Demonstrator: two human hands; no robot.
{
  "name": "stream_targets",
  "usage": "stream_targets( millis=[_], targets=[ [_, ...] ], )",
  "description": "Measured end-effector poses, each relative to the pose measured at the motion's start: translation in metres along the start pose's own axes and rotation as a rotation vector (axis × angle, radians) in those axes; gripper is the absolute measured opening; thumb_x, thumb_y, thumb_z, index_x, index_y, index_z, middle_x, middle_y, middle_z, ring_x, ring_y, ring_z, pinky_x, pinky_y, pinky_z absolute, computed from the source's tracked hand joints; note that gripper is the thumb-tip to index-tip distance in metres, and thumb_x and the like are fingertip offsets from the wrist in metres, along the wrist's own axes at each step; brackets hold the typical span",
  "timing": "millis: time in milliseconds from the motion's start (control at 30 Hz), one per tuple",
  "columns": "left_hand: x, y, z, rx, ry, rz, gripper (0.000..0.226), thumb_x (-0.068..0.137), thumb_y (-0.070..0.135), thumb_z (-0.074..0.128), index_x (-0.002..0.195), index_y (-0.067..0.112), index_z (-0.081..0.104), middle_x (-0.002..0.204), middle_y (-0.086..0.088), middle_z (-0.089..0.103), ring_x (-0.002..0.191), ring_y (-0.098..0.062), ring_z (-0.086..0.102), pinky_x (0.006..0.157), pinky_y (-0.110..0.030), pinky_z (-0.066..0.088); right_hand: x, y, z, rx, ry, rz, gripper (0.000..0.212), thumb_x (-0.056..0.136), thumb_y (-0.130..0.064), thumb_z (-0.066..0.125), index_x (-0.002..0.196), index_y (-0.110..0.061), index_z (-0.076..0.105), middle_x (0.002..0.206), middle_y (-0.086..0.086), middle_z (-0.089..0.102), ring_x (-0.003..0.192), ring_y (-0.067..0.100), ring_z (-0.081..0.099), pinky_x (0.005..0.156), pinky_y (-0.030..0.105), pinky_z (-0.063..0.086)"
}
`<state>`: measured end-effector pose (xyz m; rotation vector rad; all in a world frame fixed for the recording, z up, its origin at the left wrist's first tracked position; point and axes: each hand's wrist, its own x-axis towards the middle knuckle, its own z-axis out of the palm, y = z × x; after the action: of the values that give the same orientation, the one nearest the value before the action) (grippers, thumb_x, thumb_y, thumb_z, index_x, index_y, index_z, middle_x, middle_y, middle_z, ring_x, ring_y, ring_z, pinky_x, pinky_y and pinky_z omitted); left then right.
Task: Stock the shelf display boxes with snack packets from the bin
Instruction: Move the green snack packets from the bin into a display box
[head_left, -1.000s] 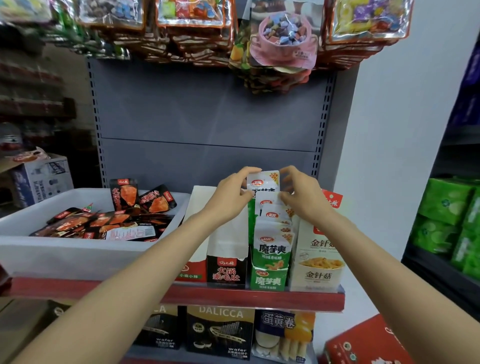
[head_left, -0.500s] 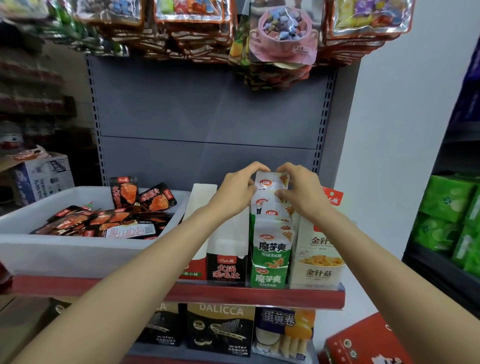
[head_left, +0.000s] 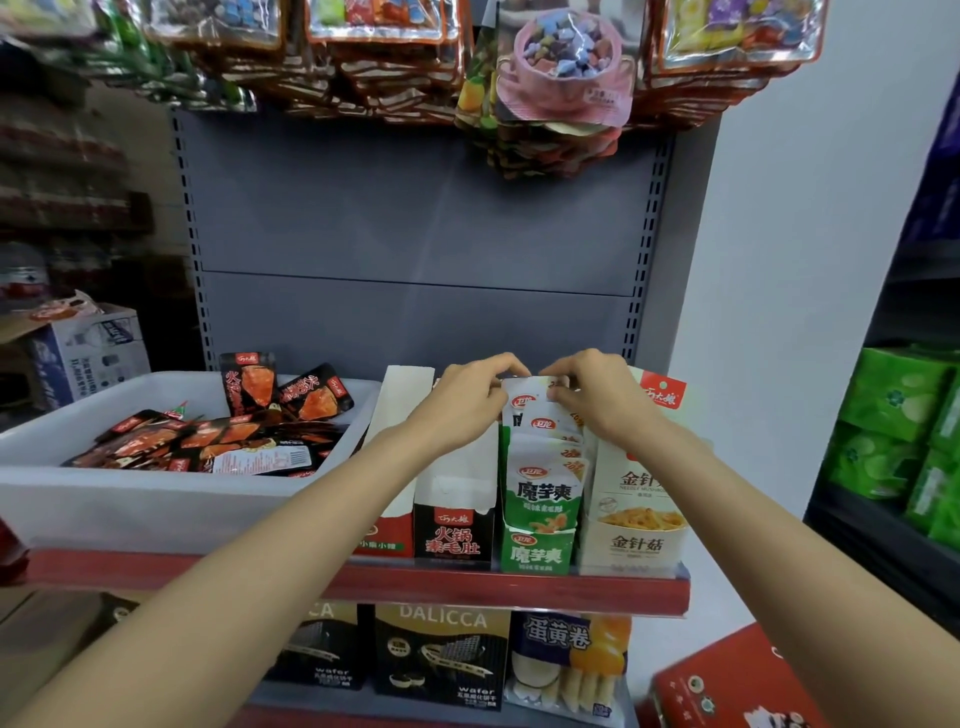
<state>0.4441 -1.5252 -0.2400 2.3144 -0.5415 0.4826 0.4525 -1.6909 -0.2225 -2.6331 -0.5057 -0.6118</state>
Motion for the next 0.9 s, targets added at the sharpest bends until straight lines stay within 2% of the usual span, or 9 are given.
stream_targets(
  millis=[167,267,367,467,567,633,767,900],
  targets=[
    [-0.004,-0.002,-0.005,-0.056,0.124,-0.037,0.030,0.095,0.013,0.045,0.122,0.024,0.051,0.095,0.002,0.065,0.082,-0.009,0.065,0.068,-0.030,0.054,-0.001,-0.005,-0.004,0.015,0.049,-0.007,0.032,0.092,-0.010,0.054,0.123,-0.013,0.061,0.118,0.004,0.065,0.107,0.020,0.060,0.088,0.030,0.049],
    [-0.013,-0.007,-0.014,-0.035,0.160,-0.053,0.023,0.095,0.019,0.048,0.117,0.023,0.054,0.100,0.006,0.064,0.087,-0.011,0.063,0.064,-0.015,0.045,-0.004,-0.017,-0.002,-0.064,0.130,-0.059,0.031,0.093,-0.014,0.051,0.123,-0.016,0.060,0.122,0.003,0.061,0.111,0.019,0.055,0.089,0.030,0.045],
    [-0.032,-0.021,-0.032,0.003,0.197,-0.060,0.017,0.094,0.019,0.051,0.108,0.023,0.059,0.100,0.010,0.063,0.086,-0.006,0.061,0.068,-0.011,0.042,-0.006,-0.042,0.007,-0.049,0.159,-0.140,0.030,0.094,-0.017,0.049,0.122,-0.017,0.060,0.122,0.002,0.059,0.114,0.020,0.051,0.091,0.032,0.043],
    [-0.056,-0.049,-0.057,0.065,0.247,-0.111,0.014,0.092,0.017,0.053,0.099,0.024,0.062,0.095,0.012,0.064,0.084,-0.002,0.059,0.071,-0.016,0.044,0.002,-0.080,0.028,0.054,0.089,-0.234,0.029,0.093,-0.018,0.051,0.120,-0.016,0.060,0.117,0.003,0.061,0.109,0.019,0.056,0.091,0.032,0.045],
    [-0.073,-0.082,-0.091,0.106,0.289,-0.196,0.013,0.090,0.012,0.055,0.095,0.021,0.063,0.090,0.006,0.067,0.085,-0.010,0.062,0.077,-0.025,0.047,0.018,-0.119,0.058,0.082,-0.014,-0.284,0.032,0.093,-0.019,0.051,0.124,-0.014,0.057,0.120,0.007,0.058,0.111,0.023,0.054,0.092,0.035,0.045],
    [-0.083,-0.106,-0.117,0.132,0.326,-0.287,0.013,0.090,0.011,0.056,0.096,0.018,0.065,0.088,0.003,0.067,0.083,-0.013,0.061,0.076,-0.025,0.044,0.032,-0.143,0.082,0.086,-0.109,-0.282,0.035,0.093,-0.019,0.052,0.128,-0.012,0.053,0.123,0.012,0.056,0.114,0.028,0.052,0.094,0.039,0.044],
    [-0.092,-0.159,-0.155,0.163,0.332,-0.445,0.020,0.089,0.006,0.052,0.106,0.010,0.061,0.094,-0.006,0.065,0.092,-0.023,0.062,0.081,-0.028,0.046,0.066,-0.172,0.134,0.071,-0.239,-0.217,0.048,0.090,-0.023,0.055,0.134,-0.009,0.042,0.124,0.020,0.051,0.116,0.037,0.049,0.096,0.041,0.041],
    [-0.075,-0.201,-0.171,0.196,0.274,-0.507,0.043,0.088,0.012,0.057,0.130,0.009,0.046,0.117,-0.013,0.059,0.106,-0.026,0.056,0.094,-0.034,0.044,0.106,-0.180,0.171,0.074,-0.344,-0.106,0.076,0.090,-0.031,0.058,0.150,-0.013,0.015,0.147,0.021,0.028,0.133,0.037,0.034,0.109,0.039,0.032]
  ],
)
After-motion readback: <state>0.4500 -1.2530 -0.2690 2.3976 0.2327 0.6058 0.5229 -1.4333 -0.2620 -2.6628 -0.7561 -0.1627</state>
